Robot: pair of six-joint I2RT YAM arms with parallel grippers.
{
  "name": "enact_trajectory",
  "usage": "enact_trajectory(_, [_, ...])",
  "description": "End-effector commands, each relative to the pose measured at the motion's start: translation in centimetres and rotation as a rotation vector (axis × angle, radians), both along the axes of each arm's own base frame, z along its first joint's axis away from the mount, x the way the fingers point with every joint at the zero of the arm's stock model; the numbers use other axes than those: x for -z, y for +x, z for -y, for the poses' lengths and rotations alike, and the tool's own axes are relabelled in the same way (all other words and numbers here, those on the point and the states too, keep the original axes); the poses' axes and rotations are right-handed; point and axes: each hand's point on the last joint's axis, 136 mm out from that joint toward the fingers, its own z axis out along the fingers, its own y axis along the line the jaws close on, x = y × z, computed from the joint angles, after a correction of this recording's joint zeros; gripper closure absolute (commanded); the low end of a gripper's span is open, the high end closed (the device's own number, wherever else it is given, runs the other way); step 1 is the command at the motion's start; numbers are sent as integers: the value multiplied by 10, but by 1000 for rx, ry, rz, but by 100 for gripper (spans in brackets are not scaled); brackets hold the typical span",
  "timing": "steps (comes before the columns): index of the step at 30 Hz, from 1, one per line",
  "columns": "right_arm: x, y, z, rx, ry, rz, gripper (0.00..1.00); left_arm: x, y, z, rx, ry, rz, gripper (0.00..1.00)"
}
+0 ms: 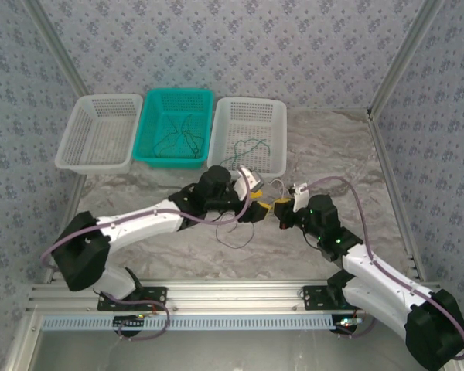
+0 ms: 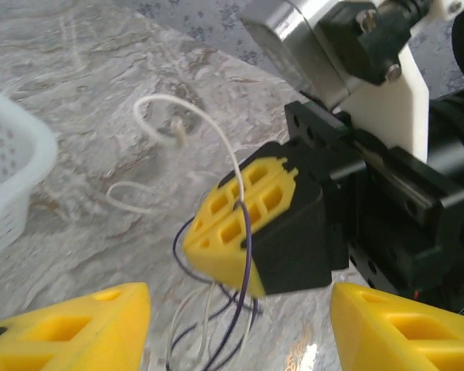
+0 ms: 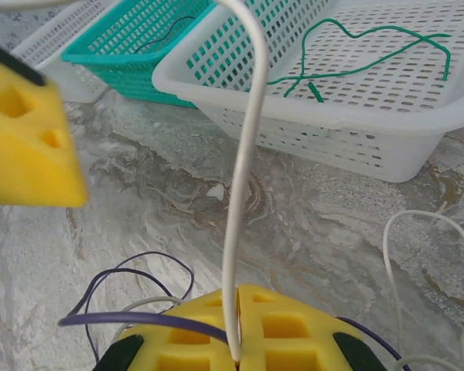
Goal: Untangle the cables
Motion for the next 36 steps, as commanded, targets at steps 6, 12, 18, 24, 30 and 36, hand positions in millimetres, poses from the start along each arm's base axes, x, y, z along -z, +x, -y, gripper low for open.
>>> enact_trajectory(6, [-20,-1,-4,-18,18,44,100,-8,6,26,87,-71,-16,55])
enact_trajectory(12, [-22,1,-2,-4,18,54,100,8,15,18,62,-103,-89,83])
enact_trajectory(18, [-7,4,9,55,-29,33,95,-15,14,10,40,-183,-70,100])
enact_trajectory(24, [39,11,52,278,-153,-40,80,-103,8,-24,-40,-329,65,100])
enact_trajectory(30, [85,12,106,552,-159,-194,79,-165,-6,-73,-153,-406,208,100])
enact_trajectory(36, [74,17,100,531,-132,-228,75,-171,-14,-101,-221,-403,244,100])
